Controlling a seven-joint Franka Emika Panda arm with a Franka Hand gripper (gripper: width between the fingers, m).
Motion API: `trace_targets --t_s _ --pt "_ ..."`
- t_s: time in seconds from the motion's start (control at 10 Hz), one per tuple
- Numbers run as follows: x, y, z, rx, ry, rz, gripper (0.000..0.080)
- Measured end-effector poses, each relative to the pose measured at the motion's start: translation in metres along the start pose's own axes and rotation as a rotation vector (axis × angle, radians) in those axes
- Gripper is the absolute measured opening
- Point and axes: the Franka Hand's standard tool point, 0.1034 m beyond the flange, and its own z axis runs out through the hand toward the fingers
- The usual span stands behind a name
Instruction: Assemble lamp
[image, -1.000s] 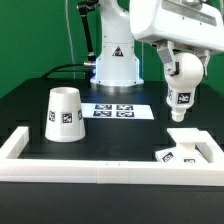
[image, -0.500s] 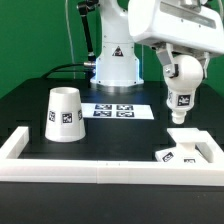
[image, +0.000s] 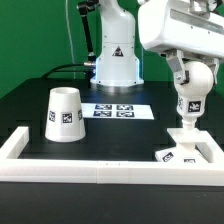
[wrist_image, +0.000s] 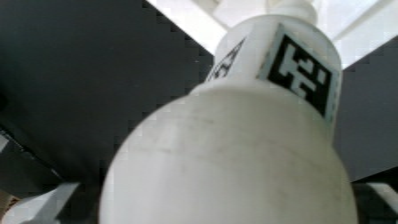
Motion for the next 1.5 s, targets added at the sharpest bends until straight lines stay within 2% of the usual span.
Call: trace_targets --t_s 0.1,0.5,0.8,1.1,1.5 --pt "-0.001 0.001 0.000 0.000 -0.001 0.001 0.0579" --pt "-0.008 0.012 0.003 -0.055 0.060 -0.008 0.0579" --pt "-0.012 0.008 0.005 -0.048 0.052 -0.008 0.0579" --pt "-0.010 -0.004 0.005 -0.044 0.060 -0.015 0.0579" --pt "-0.011 -0.012 0.008 -0.035 0.055 -0.024 0.0579"
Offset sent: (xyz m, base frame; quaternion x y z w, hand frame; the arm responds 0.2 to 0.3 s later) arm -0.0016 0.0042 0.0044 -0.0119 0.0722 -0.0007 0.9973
